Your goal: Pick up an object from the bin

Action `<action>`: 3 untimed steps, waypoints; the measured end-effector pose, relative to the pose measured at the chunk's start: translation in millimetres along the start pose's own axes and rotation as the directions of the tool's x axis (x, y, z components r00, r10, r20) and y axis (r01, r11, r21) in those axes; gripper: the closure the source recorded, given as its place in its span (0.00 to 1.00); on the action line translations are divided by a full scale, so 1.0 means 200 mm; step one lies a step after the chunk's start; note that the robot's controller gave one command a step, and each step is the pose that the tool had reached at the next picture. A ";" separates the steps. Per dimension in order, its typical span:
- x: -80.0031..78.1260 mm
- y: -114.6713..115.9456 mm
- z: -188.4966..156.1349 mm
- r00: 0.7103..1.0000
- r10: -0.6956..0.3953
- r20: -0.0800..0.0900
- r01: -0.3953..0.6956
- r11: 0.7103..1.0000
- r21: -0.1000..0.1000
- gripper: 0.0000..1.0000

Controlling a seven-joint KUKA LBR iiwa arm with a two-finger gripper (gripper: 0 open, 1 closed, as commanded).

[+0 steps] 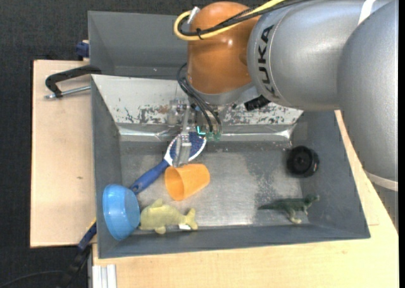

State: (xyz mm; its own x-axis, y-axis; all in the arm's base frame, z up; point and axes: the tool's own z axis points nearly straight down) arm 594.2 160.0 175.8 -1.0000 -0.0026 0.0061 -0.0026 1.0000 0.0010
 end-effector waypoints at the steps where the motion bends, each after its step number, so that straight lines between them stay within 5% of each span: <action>1: 0.03 -0.08 0.52 0.961 0.276 0.014 -0.276 0.961 -0.007 0.00; 2: 0.01 -0.08 0.49 0.961 0.276 0.024 -0.275 0.961 -0.013 1.00; 3: 0.02 -0.14 -0.19 0.962 0.274 0.017 -0.273 0.962 -0.008 1.00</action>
Offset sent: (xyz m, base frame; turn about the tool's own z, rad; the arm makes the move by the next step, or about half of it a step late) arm -0.0092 -0.0177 -0.1058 0.2795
